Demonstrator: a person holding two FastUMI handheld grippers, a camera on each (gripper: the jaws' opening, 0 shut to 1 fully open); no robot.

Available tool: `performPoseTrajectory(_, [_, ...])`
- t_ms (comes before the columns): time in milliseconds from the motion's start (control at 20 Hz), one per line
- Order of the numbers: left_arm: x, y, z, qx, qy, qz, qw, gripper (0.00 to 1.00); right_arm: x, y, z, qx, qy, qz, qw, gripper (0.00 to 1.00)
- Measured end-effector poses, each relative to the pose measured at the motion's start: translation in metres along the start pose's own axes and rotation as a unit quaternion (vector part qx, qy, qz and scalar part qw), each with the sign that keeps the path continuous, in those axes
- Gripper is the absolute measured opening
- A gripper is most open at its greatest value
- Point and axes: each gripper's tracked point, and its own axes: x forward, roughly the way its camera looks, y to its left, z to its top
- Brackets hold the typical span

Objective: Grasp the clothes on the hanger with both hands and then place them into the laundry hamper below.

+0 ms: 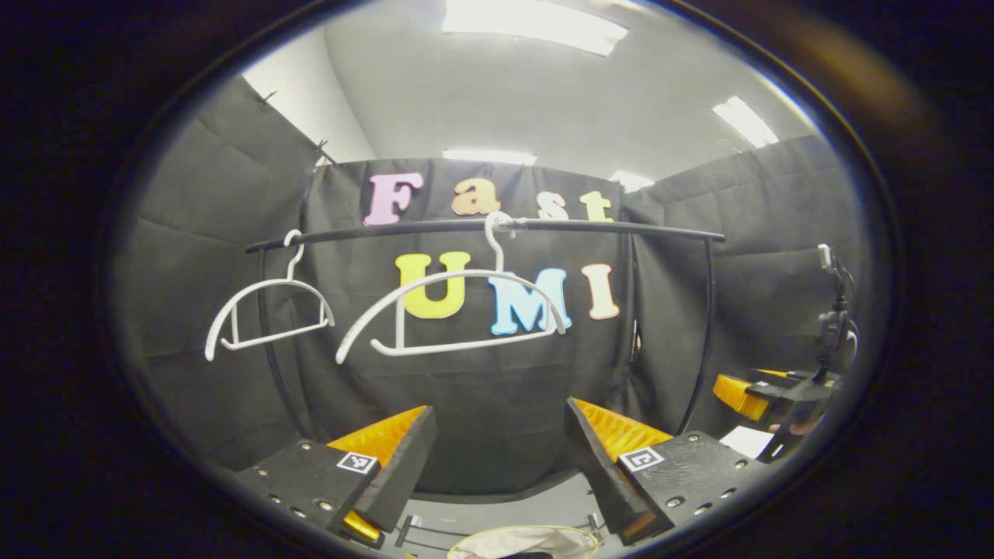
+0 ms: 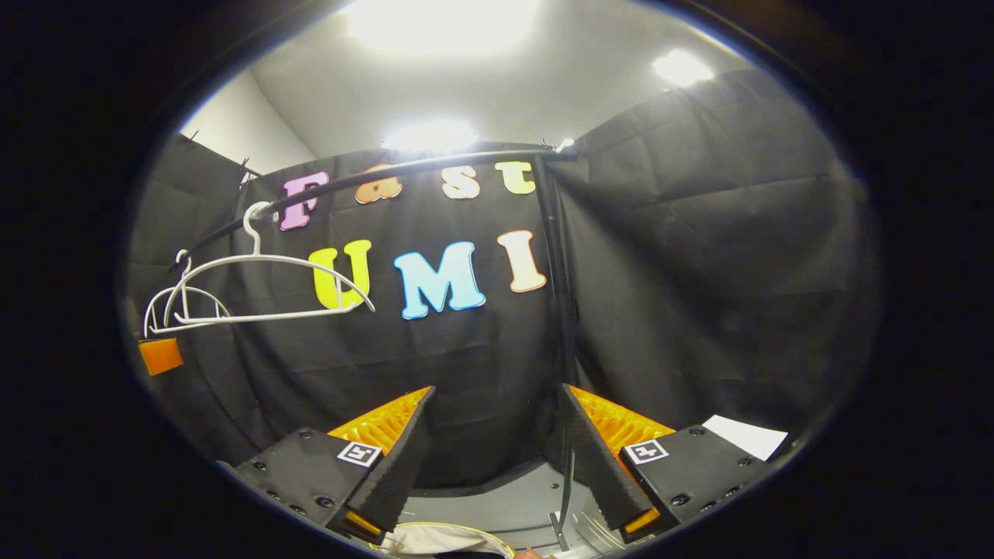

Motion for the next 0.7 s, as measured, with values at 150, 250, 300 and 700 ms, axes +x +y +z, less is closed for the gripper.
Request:
performPoseTrajectory(150, [0.000,0.006,0.006,-0.007,-0.005,0.011,1.000,0.98,-0.006,0.000,0.012,-0.011,-0.010,0.002,1.000,0.99])
performPoseTrajectory(250, [0.004,0.010,0.010,-0.016,-0.008,0.011,1.000,0.98,-0.009,0.000,0.014,-0.019,-0.007,0.004,1.000,0.98])
performPoseTrajectory(300, [0.007,0.011,0.011,-0.018,-0.009,0.012,1.000,0.98,-0.009,-0.001,0.016,-0.021,-0.008,0.003,1.000,0.98])
performPoseTrajectory(700, [0.028,-0.001,-0.015,-0.035,0.001,-0.003,0.999,0.98,-0.002,-0.007,0.025,-0.018,0.000,-0.011,1.000,0.98])
